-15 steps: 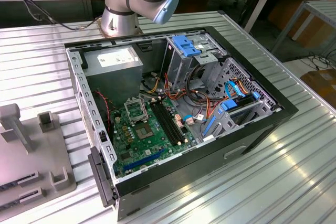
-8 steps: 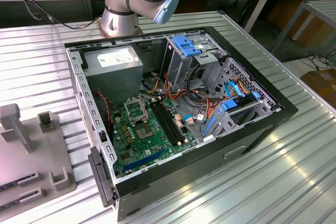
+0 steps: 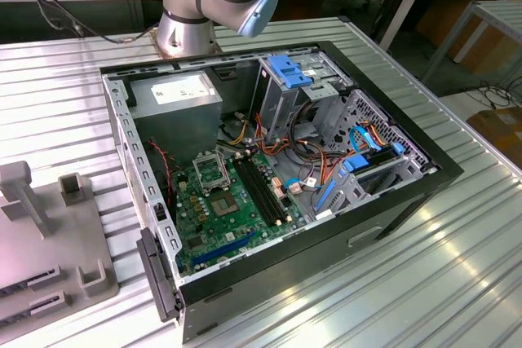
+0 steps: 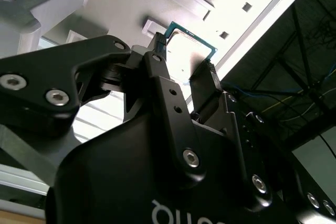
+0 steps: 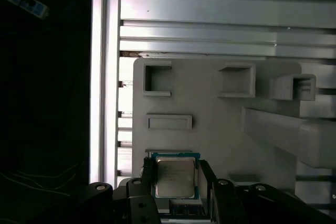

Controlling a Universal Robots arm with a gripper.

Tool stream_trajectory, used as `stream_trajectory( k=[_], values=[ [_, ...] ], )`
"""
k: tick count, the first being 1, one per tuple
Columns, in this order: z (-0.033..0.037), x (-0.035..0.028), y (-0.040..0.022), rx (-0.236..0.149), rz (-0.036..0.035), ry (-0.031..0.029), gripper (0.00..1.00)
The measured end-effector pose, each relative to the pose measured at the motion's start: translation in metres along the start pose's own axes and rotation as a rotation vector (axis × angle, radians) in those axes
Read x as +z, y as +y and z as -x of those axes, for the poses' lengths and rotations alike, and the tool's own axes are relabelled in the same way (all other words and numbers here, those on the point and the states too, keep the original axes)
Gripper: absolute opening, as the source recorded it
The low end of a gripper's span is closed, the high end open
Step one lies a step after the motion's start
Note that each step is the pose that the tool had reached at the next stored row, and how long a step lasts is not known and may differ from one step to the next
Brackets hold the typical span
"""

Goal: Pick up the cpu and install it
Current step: 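Pick up the cpu and move it towards the insertion slot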

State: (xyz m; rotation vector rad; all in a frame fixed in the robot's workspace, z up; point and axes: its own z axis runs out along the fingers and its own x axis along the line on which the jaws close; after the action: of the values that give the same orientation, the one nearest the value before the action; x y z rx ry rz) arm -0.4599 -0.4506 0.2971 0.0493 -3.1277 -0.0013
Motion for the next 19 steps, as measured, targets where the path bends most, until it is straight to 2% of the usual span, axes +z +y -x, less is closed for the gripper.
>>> stream_trajectory(
  k=[14, 19],
  values=[
    [0.0005, -0.0089, 0.0000, 0.000, 0.0002, 0.0042, 0.44],
    [0.0010, -0.0140, 0.0000, 0.000, 0.0003, 0.0071, 0.44]
  ],
)
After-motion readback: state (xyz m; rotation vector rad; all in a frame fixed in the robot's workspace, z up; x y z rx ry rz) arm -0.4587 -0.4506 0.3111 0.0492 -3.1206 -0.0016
